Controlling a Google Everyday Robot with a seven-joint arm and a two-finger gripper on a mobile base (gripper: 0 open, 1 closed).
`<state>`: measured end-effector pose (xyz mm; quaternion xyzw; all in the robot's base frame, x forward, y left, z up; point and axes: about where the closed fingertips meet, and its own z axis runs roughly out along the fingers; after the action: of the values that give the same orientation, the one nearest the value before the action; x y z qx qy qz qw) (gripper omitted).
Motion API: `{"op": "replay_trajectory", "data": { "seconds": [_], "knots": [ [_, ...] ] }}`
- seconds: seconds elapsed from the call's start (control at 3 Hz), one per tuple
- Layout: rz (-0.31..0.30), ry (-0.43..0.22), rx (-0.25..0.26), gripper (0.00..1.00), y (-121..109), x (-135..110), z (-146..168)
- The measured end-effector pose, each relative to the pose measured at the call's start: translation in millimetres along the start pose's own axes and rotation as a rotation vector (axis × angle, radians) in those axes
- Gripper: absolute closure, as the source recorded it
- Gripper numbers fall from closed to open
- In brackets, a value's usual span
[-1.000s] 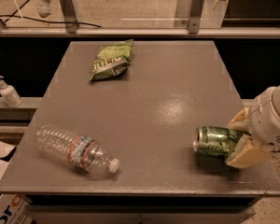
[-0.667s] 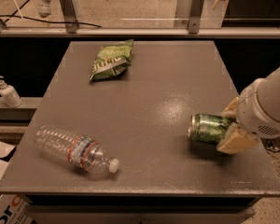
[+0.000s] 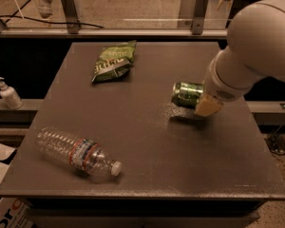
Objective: Move green can near green jalapeno chip bag
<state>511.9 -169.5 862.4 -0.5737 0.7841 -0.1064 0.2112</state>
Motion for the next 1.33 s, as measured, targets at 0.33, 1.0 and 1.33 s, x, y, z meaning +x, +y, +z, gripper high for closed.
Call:
{"op": "replay_trajectory", "data": {
  "seconds": [0.33,1.0,1.33],
  "knots": [
    [-0.007,0.000,0.036,1.00,-42.7,-47.7,28.1],
    [-0.048,-0.032,0.015,1.00,-66.6,-126.7,71.1],
    [-0.056,-0.041,-0.011,1.00,-64.3,-143.9,84.6]
  ]
}}
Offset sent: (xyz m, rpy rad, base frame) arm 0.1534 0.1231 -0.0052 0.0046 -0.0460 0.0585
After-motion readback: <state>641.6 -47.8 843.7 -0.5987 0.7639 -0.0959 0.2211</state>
